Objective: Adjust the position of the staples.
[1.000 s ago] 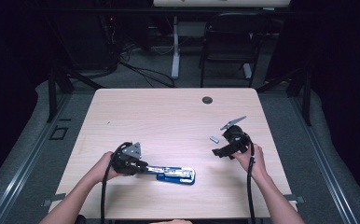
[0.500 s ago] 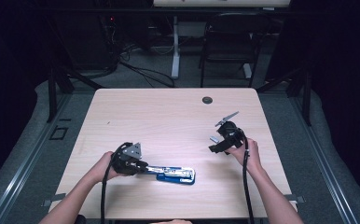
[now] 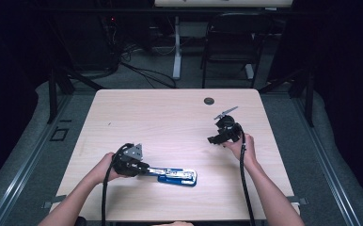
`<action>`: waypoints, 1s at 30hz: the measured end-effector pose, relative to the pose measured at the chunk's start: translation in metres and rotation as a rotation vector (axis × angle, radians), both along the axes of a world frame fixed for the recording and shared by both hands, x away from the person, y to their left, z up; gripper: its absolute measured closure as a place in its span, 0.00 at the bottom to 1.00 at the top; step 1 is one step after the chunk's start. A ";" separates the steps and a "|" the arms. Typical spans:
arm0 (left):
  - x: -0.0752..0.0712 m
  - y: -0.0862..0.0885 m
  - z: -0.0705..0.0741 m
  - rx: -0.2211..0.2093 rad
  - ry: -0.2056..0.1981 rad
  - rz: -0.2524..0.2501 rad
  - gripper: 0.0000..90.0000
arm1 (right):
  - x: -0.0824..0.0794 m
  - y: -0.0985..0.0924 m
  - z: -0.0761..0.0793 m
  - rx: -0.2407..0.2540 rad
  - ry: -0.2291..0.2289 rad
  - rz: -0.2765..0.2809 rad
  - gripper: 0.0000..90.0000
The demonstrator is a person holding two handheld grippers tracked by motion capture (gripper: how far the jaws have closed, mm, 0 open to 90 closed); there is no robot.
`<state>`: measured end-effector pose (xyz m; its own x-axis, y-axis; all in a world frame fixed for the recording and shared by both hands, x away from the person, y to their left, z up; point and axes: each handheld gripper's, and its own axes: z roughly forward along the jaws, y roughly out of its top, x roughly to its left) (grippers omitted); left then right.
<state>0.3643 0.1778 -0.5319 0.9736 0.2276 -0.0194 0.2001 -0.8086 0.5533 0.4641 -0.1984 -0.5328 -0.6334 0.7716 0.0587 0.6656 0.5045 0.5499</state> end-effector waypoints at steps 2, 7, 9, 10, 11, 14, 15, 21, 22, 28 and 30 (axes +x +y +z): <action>0.000 0.000 0.000 0.000 0.000 0.000 0.86 | 0.002 0.001 -0.004 0.022 -0.014 -0.022 0.54; 0.000 0.000 0.000 -0.001 0.001 -0.001 0.86 | 0.007 0.001 -0.007 -0.006 0.008 -0.032 0.66; 0.000 0.000 0.000 -0.002 0.001 -0.002 0.86 | 0.007 0.001 -0.009 -0.006 0.018 -0.038 0.70; 0.000 0.000 0.000 -0.003 0.002 -0.002 0.86 | 0.008 0.001 -0.010 -0.018 0.022 -0.048 0.74; 0.000 0.000 0.000 -0.002 0.001 -0.003 0.86 | 0.008 0.001 -0.010 -0.026 0.027 -0.045 0.75; 0.000 0.000 0.000 -0.002 0.001 -0.003 0.86 | 0.008 0.003 -0.014 -0.024 0.033 -0.058 0.75; 0.000 0.000 0.000 -0.002 0.002 -0.002 0.86 | 0.008 0.003 -0.014 -0.030 0.038 -0.055 0.74; 0.000 0.000 0.000 -0.004 -0.001 -0.004 0.86 | 0.010 0.001 -0.017 -0.051 0.046 -0.068 0.75; 0.000 0.000 0.000 -0.003 0.000 -0.004 0.86 | 0.010 0.001 -0.018 -0.048 0.046 -0.067 0.76; 0.001 0.000 -0.001 -0.005 0.002 -0.006 0.86 | 0.008 0.005 -0.021 -0.080 0.050 -0.053 0.85; 0.001 0.000 -0.001 -0.002 0.006 -0.010 0.86 | 0.008 0.005 -0.021 -0.090 0.049 -0.053 0.87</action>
<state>0.3652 0.1777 -0.5324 0.9756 0.2182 -0.0254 0.1955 -0.8095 0.5536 0.4724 -0.1935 -0.5539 -0.5896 0.8075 0.0178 0.7177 0.5136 0.4702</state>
